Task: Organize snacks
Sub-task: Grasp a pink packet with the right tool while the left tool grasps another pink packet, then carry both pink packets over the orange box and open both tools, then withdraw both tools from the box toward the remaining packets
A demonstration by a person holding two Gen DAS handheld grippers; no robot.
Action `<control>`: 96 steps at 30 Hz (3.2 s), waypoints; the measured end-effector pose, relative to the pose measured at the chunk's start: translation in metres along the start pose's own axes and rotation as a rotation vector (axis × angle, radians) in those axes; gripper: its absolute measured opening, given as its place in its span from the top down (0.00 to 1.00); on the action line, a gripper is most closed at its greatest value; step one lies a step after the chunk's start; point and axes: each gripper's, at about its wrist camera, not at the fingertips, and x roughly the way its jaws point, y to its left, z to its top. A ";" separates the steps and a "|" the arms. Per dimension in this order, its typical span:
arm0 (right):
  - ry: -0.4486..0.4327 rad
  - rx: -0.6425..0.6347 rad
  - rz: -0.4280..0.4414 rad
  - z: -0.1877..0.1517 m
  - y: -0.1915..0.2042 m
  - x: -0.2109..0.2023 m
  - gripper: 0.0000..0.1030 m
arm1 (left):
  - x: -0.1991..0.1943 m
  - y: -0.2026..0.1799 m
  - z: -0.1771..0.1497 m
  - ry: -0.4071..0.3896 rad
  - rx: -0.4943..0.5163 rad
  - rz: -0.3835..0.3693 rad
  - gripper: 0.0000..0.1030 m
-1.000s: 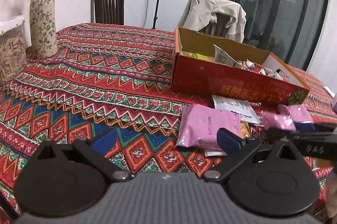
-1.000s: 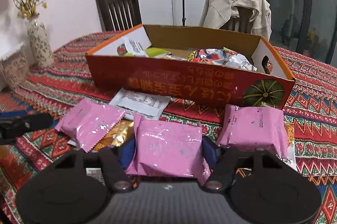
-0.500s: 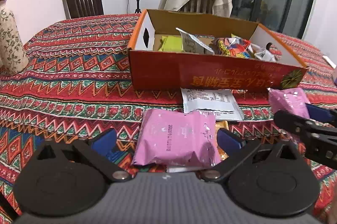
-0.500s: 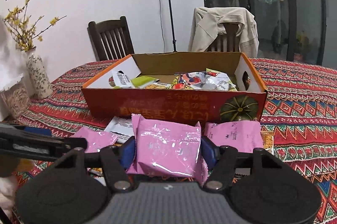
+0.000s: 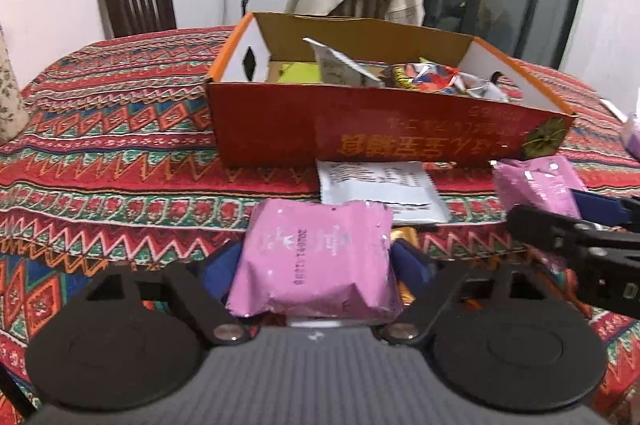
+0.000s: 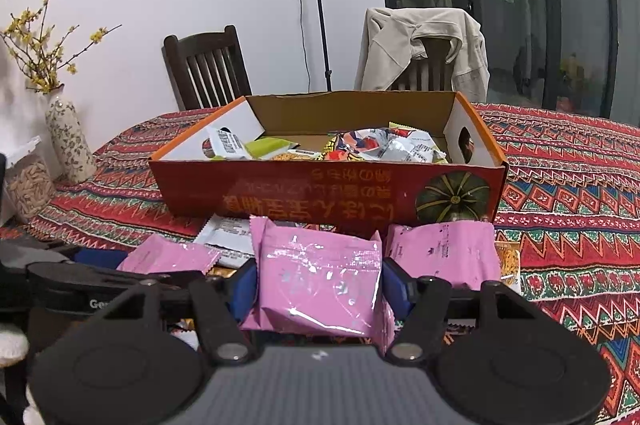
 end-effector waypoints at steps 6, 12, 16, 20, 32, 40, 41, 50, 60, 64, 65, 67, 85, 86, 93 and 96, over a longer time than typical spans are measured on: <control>-0.004 -0.006 0.001 0.000 0.002 -0.001 0.38 | -0.006 -0.005 -0.002 -0.031 0.019 -0.002 0.32; -0.021 -0.016 0.006 0.000 0.003 -0.004 0.38 | -0.019 -0.003 0.000 -0.066 0.012 -0.006 0.32; -0.037 -0.023 0.004 0.002 0.005 -0.007 0.38 | -0.029 -0.004 0.002 -0.094 0.012 -0.012 0.32; -0.063 -0.031 0.008 0.006 0.007 -0.015 0.38 | -0.041 -0.004 0.006 -0.121 0.010 -0.019 0.32; -0.152 -0.083 -0.045 0.048 -0.003 -0.032 0.38 | -0.063 -0.012 0.058 -0.245 0.040 -0.006 0.32; -0.199 -0.084 -0.070 0.087 -0.010 -0.018 0.38 | -0.057 -0.021 0.103 -0.301 0.010 0.011 0.32; -0.203 -0.084 -0.072 0.091 -0.010 -0.014 0.38 | -0.056 -0.021 0.106 -0.304 0.001 0.010 0.32; -0.224 -0.046 -0.095 0.118 -0.019 0.020 0.38 | -0.032 -0.021 0.136 -0.346 -0.078 0.023 0.32; -0.236 -0.033 -0.121 0.116 -0.032 0.063 0.38 | 0.020 -0.009 0.134 -0.294 -0.122 0.036 0.32; -0.220 -0.026 -0.109 0.112 -0.036 0.072 0.38 | 0.029 -0.003 0.131 -0.282 -0.125 0.037 0.32; -0.215 -0.029 -0.109 0.111 -0.037 0.075 0.38 | 0.030 -0.002 0.131 -0.283 -0.125 0.038 0.32; -0.200 -0.035 -0.114 0.109 -0.038 0.080 0.38 | 0.031 -0.002 0.129 -0.283 -0.124 0.037 0.30; -0.197 0.032 -0.102 0.109 -0.051 0.067 0.00 | -0.001 -0.003 0.129 -0.387 -0.152 0.012 0.00; -0.199 0.029 -0.104 0.109 -0.049 0.063 0.00 | -0.006 -0.004 0.129 -0.391 -0.150 0.008 0.00; -0.200 0.015 -0.108 0.107 -0.041 0.028 0.00 | -0.050 -0.004 0.121 -0.404 -0.140 -0.013 0.00; -0.192 0.002 -0.114 0.102 -0.036 0.012 0.00 | -0.067 -0.002 0.111 -0.388 -0.127 0.002 0.00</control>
